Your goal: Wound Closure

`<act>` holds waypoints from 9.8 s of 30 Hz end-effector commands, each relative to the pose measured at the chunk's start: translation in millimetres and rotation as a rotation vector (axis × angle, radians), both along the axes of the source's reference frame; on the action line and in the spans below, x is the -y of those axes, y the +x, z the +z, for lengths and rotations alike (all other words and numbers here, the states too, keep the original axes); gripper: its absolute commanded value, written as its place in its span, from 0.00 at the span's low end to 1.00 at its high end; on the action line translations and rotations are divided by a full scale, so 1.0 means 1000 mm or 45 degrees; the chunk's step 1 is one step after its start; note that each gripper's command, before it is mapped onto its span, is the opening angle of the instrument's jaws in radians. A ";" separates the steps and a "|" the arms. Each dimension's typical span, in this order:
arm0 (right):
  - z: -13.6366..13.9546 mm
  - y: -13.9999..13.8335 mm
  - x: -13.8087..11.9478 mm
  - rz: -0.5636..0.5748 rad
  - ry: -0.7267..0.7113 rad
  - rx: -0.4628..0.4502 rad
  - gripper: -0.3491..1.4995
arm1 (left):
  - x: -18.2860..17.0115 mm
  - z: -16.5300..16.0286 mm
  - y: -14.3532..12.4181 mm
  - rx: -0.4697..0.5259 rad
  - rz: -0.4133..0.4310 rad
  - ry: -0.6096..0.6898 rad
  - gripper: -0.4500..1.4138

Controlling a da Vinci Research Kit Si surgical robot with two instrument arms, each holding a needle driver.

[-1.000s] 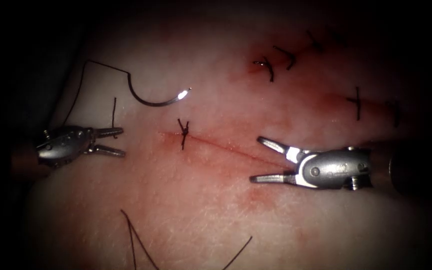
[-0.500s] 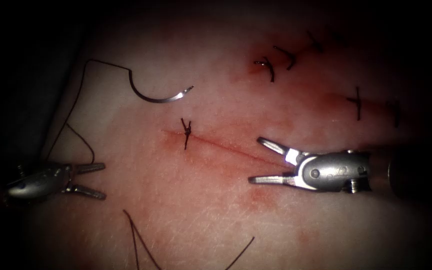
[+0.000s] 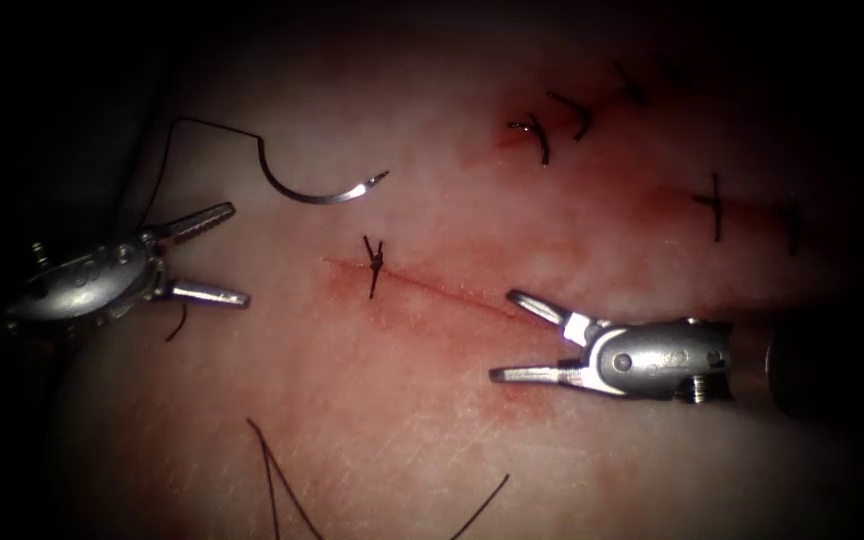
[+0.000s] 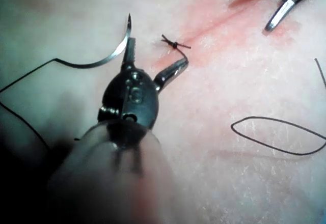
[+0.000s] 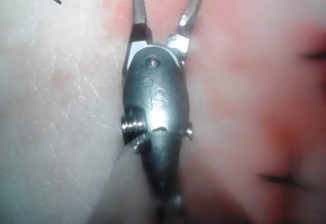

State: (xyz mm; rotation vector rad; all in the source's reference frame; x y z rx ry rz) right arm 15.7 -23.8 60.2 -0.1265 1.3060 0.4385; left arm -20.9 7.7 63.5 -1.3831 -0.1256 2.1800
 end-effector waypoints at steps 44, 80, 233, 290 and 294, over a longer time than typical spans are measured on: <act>0.0010 0.0004 0.0010 -0.003 0.023 0.003 0.55 | -0.0050 0.0146 -0.0090 -0.599 0.402 0.304 0.00; -0.0013 -0.0001 -0.0048 0.094 1.151 -0.495 0.86 | 0.0025 -0.0059 -0.0103 0.462 0.667 -1.111 0.00; -0.0020 0.0067 -0.0103 0.422 0.521 -0.181 0.00 | 0.0060 0.0009 -0.0108 0.006 0.377 -0.496 0.08; 0.0017 0.0099 -0.0083 0.220 -0.348 0.238 0.00 | 0.0094 0.0091 -0.0125 -0.222 0.376 -0.279 0.12; 0.0023 0.0103 -0.0063 0.178 -0.431 0.273 0.00 | 0.0096 0.0085 -0.0120 -0.207 0.385 -0.276 0.12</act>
